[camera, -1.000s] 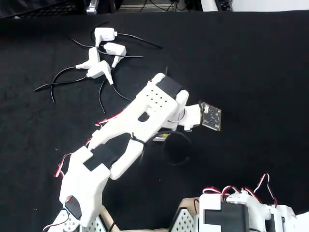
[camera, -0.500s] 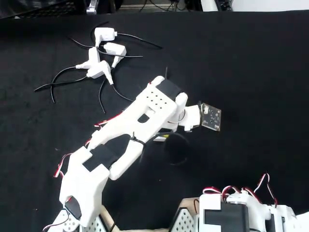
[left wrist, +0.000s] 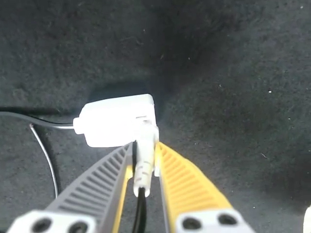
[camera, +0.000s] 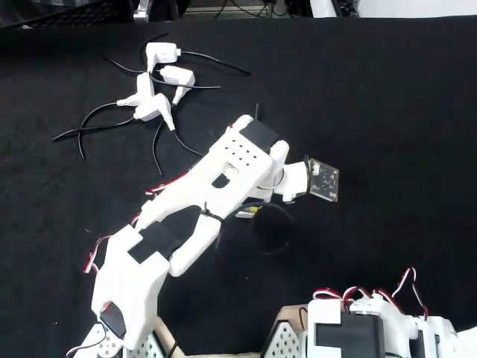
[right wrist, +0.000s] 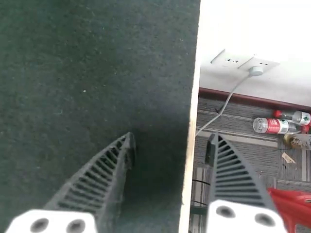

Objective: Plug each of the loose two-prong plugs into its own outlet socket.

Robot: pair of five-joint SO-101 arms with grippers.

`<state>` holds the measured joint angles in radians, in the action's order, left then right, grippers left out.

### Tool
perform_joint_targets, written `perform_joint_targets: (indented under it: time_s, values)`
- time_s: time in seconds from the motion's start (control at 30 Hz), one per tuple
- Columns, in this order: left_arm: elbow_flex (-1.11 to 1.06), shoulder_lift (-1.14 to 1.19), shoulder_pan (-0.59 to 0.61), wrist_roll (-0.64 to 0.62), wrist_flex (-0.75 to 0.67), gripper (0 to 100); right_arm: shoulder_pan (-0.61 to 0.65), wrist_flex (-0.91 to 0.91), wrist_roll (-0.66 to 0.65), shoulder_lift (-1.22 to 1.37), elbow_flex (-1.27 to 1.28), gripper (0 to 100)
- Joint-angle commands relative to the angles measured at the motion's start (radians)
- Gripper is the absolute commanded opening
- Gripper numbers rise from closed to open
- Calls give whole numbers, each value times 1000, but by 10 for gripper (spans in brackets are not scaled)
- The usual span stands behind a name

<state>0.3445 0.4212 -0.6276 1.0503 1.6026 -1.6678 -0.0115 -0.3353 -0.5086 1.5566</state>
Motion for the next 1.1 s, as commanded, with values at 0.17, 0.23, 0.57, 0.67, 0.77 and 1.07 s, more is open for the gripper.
perform_joint_targets:
  time_s: [0.17,0.23,0.57,0.67,0.77,1.07]
  values:
    - [44,-14,13,6,-28,29,-26,14,-9,12,-5,243]
    - [31,-12,13,6,-38,29,-26,14,-9,12,-5,243]
    - [22,-12,8,5,-31,29,-26,14,-9,12,-5,243]
    - [22,-14,16,5,-29,29,-26,14,-9,12,-5,243]
    - [22,-14,7,5,-29,29,-26,14,-9,12,-5,243]
    - [7,-14,7,6,-29,29,-26,14,-9,13,-5,243]
